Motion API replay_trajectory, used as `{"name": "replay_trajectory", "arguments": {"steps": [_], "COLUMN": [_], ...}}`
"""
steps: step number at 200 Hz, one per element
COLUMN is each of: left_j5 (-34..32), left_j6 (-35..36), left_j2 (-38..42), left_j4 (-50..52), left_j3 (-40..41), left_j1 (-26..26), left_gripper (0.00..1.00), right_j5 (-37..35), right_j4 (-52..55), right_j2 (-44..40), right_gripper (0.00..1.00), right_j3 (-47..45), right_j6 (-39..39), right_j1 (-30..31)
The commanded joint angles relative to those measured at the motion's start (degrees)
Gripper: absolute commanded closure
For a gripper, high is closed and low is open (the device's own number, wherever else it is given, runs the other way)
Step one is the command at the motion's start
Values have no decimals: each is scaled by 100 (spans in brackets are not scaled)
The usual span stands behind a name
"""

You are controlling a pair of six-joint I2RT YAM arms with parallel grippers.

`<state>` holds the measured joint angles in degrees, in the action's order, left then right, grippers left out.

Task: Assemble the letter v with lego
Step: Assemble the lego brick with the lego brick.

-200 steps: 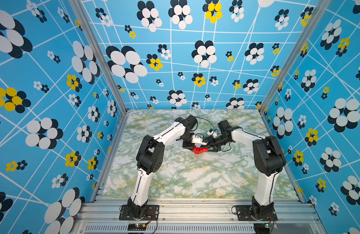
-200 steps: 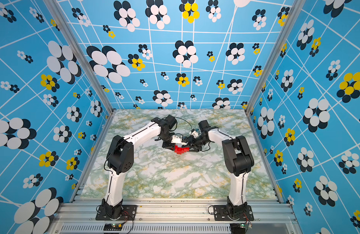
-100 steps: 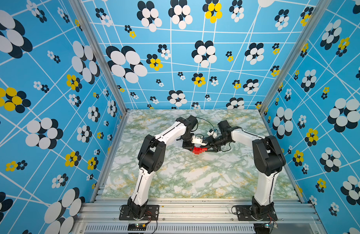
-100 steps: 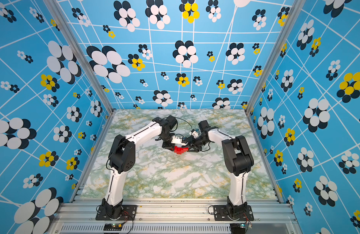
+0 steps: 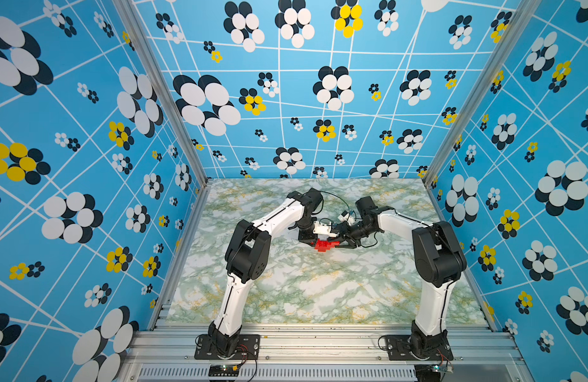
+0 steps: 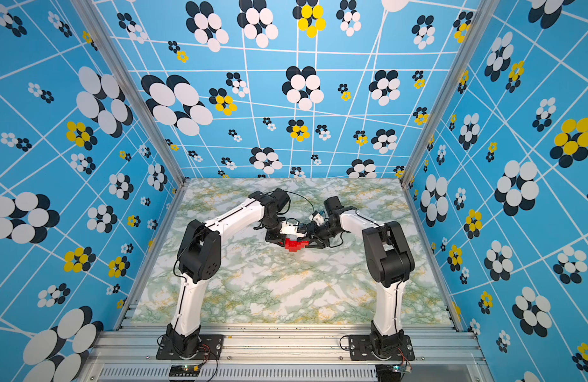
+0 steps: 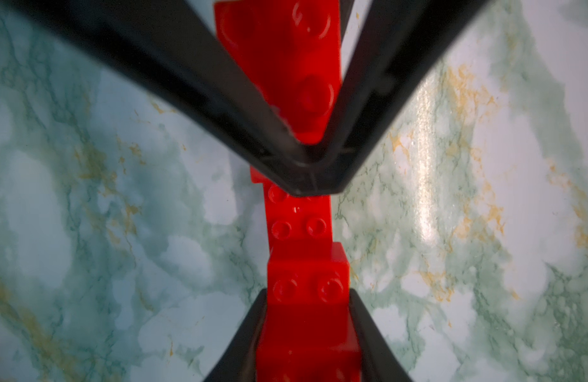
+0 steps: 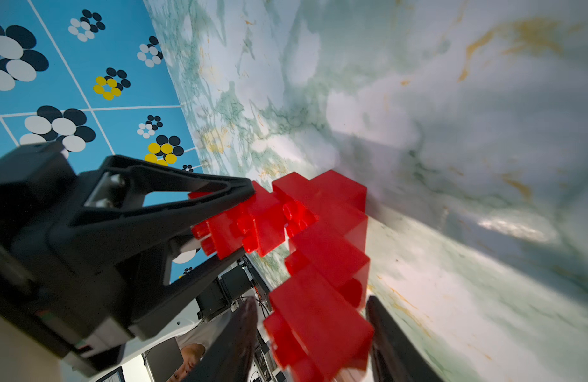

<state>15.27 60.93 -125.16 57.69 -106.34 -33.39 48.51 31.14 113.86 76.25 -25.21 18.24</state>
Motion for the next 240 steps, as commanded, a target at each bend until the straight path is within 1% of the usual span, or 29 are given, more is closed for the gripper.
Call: {"name": "replay_trajectory", "arguments": {"steps": [1, 19, 240], "left_j5": [219, 297, 257], "left_j6": [-84, -106, -230], "left_j2": [-92, -75, -60], "left_j4": [-52, -101, -151], "left_j3": [-18, 17, 241], "left_j1": [46, 61, 149], "left_gripper": [86, 86, 86], "right_j5": [21, 18, 11], "right_j4": [122, 123, 97], "right_j2": [119, 125, 127], "right_gripper": [45, 45, 46], "right_j3": [18, 22, -13], "right_j6": [104, 102, 86], "right_j1": [-24, -27, -22]}}
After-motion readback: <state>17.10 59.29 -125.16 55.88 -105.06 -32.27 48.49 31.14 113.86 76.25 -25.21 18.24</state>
